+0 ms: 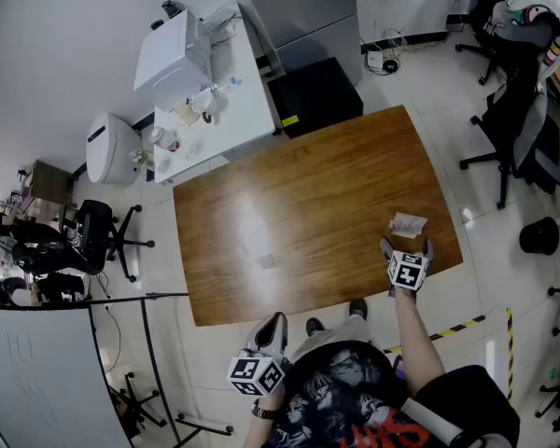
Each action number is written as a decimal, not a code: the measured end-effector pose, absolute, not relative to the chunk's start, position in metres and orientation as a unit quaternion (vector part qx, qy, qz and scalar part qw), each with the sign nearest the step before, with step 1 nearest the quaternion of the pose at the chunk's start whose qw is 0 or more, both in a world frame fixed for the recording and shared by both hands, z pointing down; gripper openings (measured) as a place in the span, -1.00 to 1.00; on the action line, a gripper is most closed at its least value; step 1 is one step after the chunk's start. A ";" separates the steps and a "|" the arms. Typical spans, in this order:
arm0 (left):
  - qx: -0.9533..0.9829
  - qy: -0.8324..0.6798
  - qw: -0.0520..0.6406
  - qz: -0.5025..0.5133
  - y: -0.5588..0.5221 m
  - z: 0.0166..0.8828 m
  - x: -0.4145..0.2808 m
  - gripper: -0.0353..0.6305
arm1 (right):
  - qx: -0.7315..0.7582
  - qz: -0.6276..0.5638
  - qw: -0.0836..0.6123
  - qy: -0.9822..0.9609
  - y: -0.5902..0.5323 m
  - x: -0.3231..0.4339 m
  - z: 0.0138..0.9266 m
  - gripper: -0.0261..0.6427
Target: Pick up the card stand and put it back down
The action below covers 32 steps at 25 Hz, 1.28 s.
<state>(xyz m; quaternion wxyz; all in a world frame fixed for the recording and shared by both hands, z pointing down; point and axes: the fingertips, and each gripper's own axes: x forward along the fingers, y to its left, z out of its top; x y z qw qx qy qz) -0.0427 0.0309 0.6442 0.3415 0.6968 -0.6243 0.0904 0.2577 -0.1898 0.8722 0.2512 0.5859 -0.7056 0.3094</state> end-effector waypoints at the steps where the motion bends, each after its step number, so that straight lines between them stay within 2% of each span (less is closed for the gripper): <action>1: 0.697 -0.624 0.341 0.092 0.030 0.644 -0.040 -0.90 | 0.587 0.312 0.253 -0.703 -0.193 0.259 0.877 0.80; 8: 0.693 -0.628 0.339 0.097 0.032 0.647 -0.036 -0.90 | 0.588 0.345 0.259 -0.685 -0.234 0.259 0.904 0.76; 13: 0.688 -0.632 0.344 0.090 0.036 0.655 -0.046 -0.90 | 0.558 0.295 0.273 -0.726 -0.236 0.249 0.893 0.74; 17: 0.709 -0.613 0.339 0.079 0.025 0.659 -0.047 -0.90 | 0.554 0.254 0.248 -0.753 -0.207 0.257 0.833 0.73; 20: 0.718 -0.609 0.331 0.063 0.014 0.657 -0.067 -0.90 | 0.559 0.238 0.231 -0.760 -0.180 0.251 0.756 0.73; 25: 0.720 -0.605 0.339 0.017 -0.012 0.648 -0.096 -0.90 | 0.547 0.181 0.237 -0.782 -0.152 0.228 0.652 0.73; 32: 0.753 -0.567 0.333 0.015 0.002 0.634 -0.111 -0.90 | 0.560 0.171 0.219 -0.781 -0.105 0.191 0.598 0.73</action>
